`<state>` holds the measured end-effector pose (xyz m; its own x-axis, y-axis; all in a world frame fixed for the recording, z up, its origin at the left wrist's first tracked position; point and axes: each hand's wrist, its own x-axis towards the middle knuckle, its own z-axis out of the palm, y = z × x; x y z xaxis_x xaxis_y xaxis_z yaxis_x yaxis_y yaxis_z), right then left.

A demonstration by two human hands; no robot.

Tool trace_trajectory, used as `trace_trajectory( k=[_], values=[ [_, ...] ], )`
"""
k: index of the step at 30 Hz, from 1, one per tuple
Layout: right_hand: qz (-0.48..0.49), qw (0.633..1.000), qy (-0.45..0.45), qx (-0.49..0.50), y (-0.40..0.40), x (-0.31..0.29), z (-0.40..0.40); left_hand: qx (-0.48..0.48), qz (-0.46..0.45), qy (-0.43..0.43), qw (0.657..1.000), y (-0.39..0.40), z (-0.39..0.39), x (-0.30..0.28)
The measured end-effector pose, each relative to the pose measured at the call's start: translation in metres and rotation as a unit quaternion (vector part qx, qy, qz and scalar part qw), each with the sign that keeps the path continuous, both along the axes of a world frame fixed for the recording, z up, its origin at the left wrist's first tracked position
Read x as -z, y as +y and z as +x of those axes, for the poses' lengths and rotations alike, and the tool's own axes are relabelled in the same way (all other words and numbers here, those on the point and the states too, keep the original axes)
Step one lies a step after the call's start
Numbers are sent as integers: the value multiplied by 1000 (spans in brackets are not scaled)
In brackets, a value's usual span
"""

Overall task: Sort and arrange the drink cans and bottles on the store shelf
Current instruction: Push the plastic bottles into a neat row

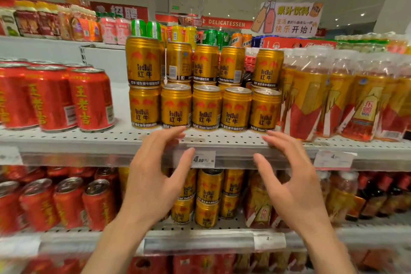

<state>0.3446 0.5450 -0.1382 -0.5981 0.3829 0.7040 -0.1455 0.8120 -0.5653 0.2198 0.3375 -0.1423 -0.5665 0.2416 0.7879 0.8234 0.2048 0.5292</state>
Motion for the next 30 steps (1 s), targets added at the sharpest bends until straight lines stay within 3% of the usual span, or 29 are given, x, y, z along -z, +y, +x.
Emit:
trace_trajectory(
  k=[3, 8, 12, 18, 30],
  values=[
    [-61, 998, -5, 20, -10, 26, 18, 33, 24, -66, 997, -9, 11, 31],
    [-215, 969, -121, 25, -16, 81, 33, 93, 3, -230, 969, -14, 11, 82],
    [-240, 953, -175, 60, -7, 111, 51, 103, -13, -310, 945, -6, 16, 109],
    [-256, 949, -177, 54, 28, 121, 73, 126, -26, -342, 931, 31, 49, 115],
    [-267, 947, -178, 6, 174, 110, 153, 92, -26, -328, 940, 174, 141, 95]
  ],
)
